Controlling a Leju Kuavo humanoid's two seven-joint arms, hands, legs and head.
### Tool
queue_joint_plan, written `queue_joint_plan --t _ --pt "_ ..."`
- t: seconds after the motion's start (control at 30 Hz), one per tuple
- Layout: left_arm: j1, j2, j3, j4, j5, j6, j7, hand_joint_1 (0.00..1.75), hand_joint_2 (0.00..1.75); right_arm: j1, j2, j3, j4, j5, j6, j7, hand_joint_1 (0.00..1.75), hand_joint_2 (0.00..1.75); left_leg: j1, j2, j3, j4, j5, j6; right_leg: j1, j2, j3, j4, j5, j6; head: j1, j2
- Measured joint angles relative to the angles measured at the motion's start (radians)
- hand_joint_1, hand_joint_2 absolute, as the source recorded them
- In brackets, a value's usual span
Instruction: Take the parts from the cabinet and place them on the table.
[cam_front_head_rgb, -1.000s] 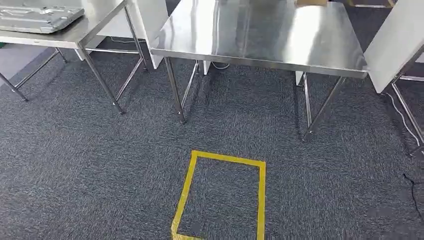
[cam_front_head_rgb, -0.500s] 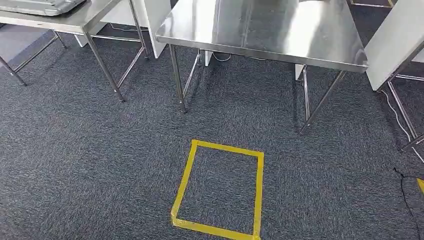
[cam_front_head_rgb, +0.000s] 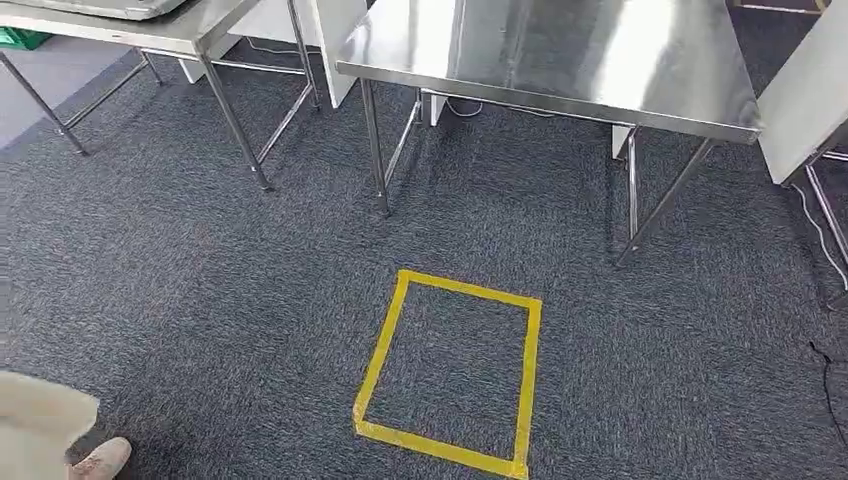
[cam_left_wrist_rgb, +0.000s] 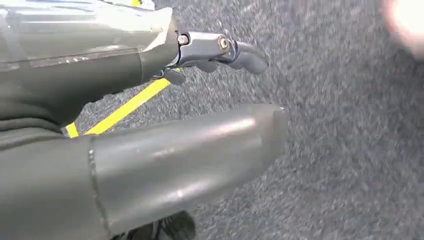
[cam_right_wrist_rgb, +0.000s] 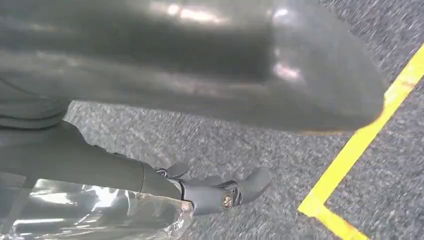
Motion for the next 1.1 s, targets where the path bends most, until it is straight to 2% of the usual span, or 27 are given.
queue_joint_plan --t 0.03,0.07,0.1,0.13,0.2,0.23,0.27,0.3,0.33,0.37,0.4,0.47,0.5,0.53,0.57,0.63,0.67,0.7,0.77,0.8,0.83,0.87,0.97,1.0,1.03,1.07,1.1 --pt "-0.002 -0.010 0.000 0.000 0.001 0.012 -0.010 0.00 0.00 0.002 0.001 0.000 0.001 0.000 -0.002 0.002 0.00 0.00 0.004 0.013 -0.034 0.071 -0.047 -0.008 -0.002 -0.010 -0.002 0.000 0.001 -0.006 -0.007 0.000" --pt "-0.002 -0.022 0.000 0.001 0.002 0.016 -0.015 0.00 0.00 0.005 0.002 0.000 0.004 0.000 -0.002 0.005 0.00 0.00 0.008 0.018 -0.071 0.150 -0.086 -0.015 -0.002 -0.020 -0.004 0.000 0.001 -0.006 -0.006 0.000" --pt "-0.002 -0.036 0.000 0.003 0.003 0.019 -0.019 0.00 0.00 0.009 0.002 0.000 0.006 0.000 -0.004 0.005 0.00 0.00 0.013 0.021 -0.108 0.226 -0.115 -0.023 -0.001 -0.031 -0.007 0.001 0.002 -0.006 -0.007 0.000" --pt "-0.001 -0.042 0.000 0.004 0.006 0.020 -0.019 0.00 0.00 0.013 0.002 0.000 0.006 0.000 -0.005 0.006 0.00 0.00 0.019 0.023 -0.128 0.268 -0.122 -0.029 -0.001 -0.040 -0.009 0.002 0.002 -0.006 -0.006 0.000" --pt "0.002 -0.047 0.000 0.006 0.007 0.020 -0.019 0.00 0.00 0.015 0.002 0.000 0.008 0.000 -0.005 0.006 0.00 0.00 0.032 0.033 -0.106 0.227 -0.075 -0.039 -0.005 -0.057 -0.009 0.005 0.000 -0.004 -0.006 0.000" --pt "0.002 -0.048 0.000 0.006 0.007 0.020 -0.019 0.00 0.00 0.014 0.002 0.000 0.009 0.000 -0.005 0.006 0.00 0.00 0.037 0.043 -0.061 0.141 -0.025 -0.045 -0.010 -0.064 -0.008 0.009 -0.001 -0.001 -0.007 0.000" --pt "0.000 -0.048 0.000 0.006 0.007 0.019 -0.019 0.00 0.00 0.013 0.002 0.000 0.011 0.000 -0.005 0.006 0.00 0.00 0.042 0.066 -0.008 0.040 0.021 -0.051 -0.015 -0.071 -0.008 0.015 -0.007 0.008 -0.007 0.000" --pt "-0.001 -0.049 0.000 0.006 0.007 0.019 -0.018 0.00 0.00 0.012 0.001 0.000 0.011 0.000 -0.005 0.006 0.00 0.00 0.042 0.096 0.013 -0.006 0.017 -0.057 -0.007 -0.077 -0.009 0.021 -0.011 0.016 -0.009 0.000" --pt "-0.004 -0.056 0.000 0.007 0.007 0.019 -0.018 0.00 0.00 0.012 0.000 0.000 0.011 0.000 -0.006 0.006 0.00 0.00 0.030 0.086 0.011 -0.009 0.015 -0.040 0.002 -0.081 -0.016 0.025 -0.013 0.026 -0.014 0.000" --pt "-0.003 -0.053 0.000 0.006 0.007 0.018 -0.017 0.00 0.00 0.011 0.000 0.000 0.012 0.000 -0.006 0.005 0.00 0.00 0.029 0.076 0.005 -0.007 0.014 -0.028 0.004 -0.083 -0.014 0.025 -0.011 0.030 -0.008 0.000" --pt "-0.003 -0.056 0.000 0.006 0.007 0.018 -0.017 0.00 0.00 0.011 0.000 0.000 0.013 0.000 -0.006 0.006 0.00 0.00 0.023 0.071 -0.001 -0.006 0.016 -0.020 0.008 -0.088 -0.012 0.022 -0.009 0.037 -0.005 0.000" --pt "-0.002 -0.058 0.000 0.007 0.008 0.019 -0.016 0.00 0.00 0.009 0.000 0.000 0.013 0.000 -0.006 0.006 0.00 0.00 0.014 0.056 -0.003 -0.012 0.023 0.002 0.004 -0.102 -0.010 0.014 -0.005 0.055 -0.007 0.000" --pt "-0.002 -0.058 0.000 0.007 0.008 0.019 -0.016 0.00 0.00 0.008 0.000 0.000 0.014 0.000 -0.006 0.006 0.00 0.00 0.019 0.049 -0.003 -0.017 0.030 0.014 -0.002 -0.073 -0.022 0.032 -0.022 0.057 -0.004 0.000" --pt "-0.004 -0.058 0.000 0.007 0.008 0.020 -0.016 0.00 0.00 0.008 0.000 0.000 0.014 0.000 -0.006 0.005 0.00 0.00 0.018 0.043 -0.006 -0.017 0.032 0.024 -0.003 -0.043 -0.044 0.080 -0.053 0.049 -0.001 0.000" --pt "-0.006 -0.058 0.000 0.006 0.008 0.019 -0.016 0.00 0.00 0.009 0.000 0.000 0.015 0.000 -0.006 0.005 0.00 0.00 0.017 0.035 -0.011 -0.017 0.035 0.029 -0.003 -0.029 -0.080 0.158 -0.092 0.040 0.001 0.000" --pt "-0.006 -0.059 0.000 0.007 0.008 0.019 -0.017 0.00 0.00 0.014 0.000 0.000 0.016 0.000 -0.004 0.006 0.00 0.00 0.010 0.014 -0.020 -0.017 0.040 0.037 0.003 -0.018 -0.162 0.327 -0.153 0.033 0.006 0.000" --pt "-0.004 -0.059 0.000 0.007 0.008 0.019 -0.017 0.00 0.00 0.015 -0.001 0.000 0.016 0.000 -0.003 0.006 0.00 0.00 0.006 0.004 -0.023 -0.017 0.042 0.039 0.005 -0.016 -0.176 0.357 -0.157 0.037 0.005 0.000" --pt "-0.004 -0.059 0.000 0.007 0.008 0.019 -0.017 0.00 0.00 0.015 -0.001 0.000 0.016 0.000 -0.002 0.007 0.00 0.00 0.002 -0.009 -0.024 -0.017 0.045 0.041 0.006 -0.014 -0.164 0.336 -0.143 0.043 0.005 0.000" --pt "-0.003 -0.062 0.001 0.007 0.009 0.019 -0.017 0.00 0.00 0.014 -0.003 0.000 0.016 0.000 -0.002 0.008 0.00 0.00 0.000 -0.030 -0.023 -0.016 0.047 0.040 0.012 -0.007 -0.103 0.220 -0.092 0.050 0.006 0.000" --pt "-0.004 -0.064 0.001 0.007 0.009 0.019 -0.017 0.00 0.00 0.012 -0.005 0.001 0.016 0.000 -0.001 0.008 0.00 0.00 -0.001 -0.050 -0.023 -0.016 0.050 0.036 0.013 0.021 -0.028 0.074 -0.039 0.050 0.006 0.000" --pt "-0.004 -0.065 0.001 0.007 0.009 0.019 -0.017 0.00 0.00 0.011 -0.006 0.001 0.016 0.000 0.000 0.008 0.00 0.00 0.000 -0.057 -0.027 -0.015 0.052 0.033 0.014 0.069 -0.010 0.028 -0.035 0.038 0.007 0.000" --pt "-0.004 -0.065 0.002 0.007 0.009 0.020 -0.016 0.00 0.00 0.011 -0.006 0.001 0.016 0.000 0.002 0.008 0.00 0.00 -0.009 -0.064 -0.028 -0.012 0.053 0.028 0.016 0.060 -0.013 0.022 -0.028 0.028 0.007 0.000" --pt "-0.001 -0.065 0.003 0.007 0.007 0.019 -0.017 0.00 0.00 0.009 -0.006 0.002 0.017 0.000 0.002 0.010 0.00 0.00 -0.003 -0.090 -0.036 -0.018 0.063 0.008 0.022 0.030 -0.005 0.022 -0.022 0.007 0.006 0.000" --pt "0.000 -0.063 0.003 0.007 0.003 0.020 -0.018 0.00 0.00 0.008 -0.003 0.003 0.017 0.000 0.003 0.010 0.00 0.00 0.000 -0.083 -0.039 -0.011 0.059 0.007 0.001 0.020 -0.002 0.013 -0.014 -0.003 0.005 0.000" --pt "0.000 -0.064 0.003 0.007 -0.005 0.024 -0.019 0.00 0.00 0.006 -0.003 0.006 0.017 0.000 0.005 0.012 0.00 0.00 -0.003 -0.022 -0.053 0.019 0.031 0.001 0.006 0.008 -0.001 0.010 -0.011 -0.010 0.003 0.000" --pt "-0.004 -0.064 0.003 0.007 -0.010 0.026 -0.021 0.00 0.00 0.006 -0.003 0.010 0.017 0.000 0.008 0.014 0.00 0.00 -0.001 0.007 -0.080 0.077 -0.009 -0.005 0.007 -0.003 -0.001 0.011 -0.011 -0.016 -0.005 0.000" --pt "-0.010 -0.064 0.002 0.007 -0.013 0.028 -0.021 0.00 0.00 0.008 -0.003 0.013 0.018 0.000 0.012 0.018 0.00 0.00 0.003 0.019 -0.120 0.164 -0.055 -0.012 0.008 -0.019 -0.002 0.011 -0.011 -0.017 -0.008 0.000"
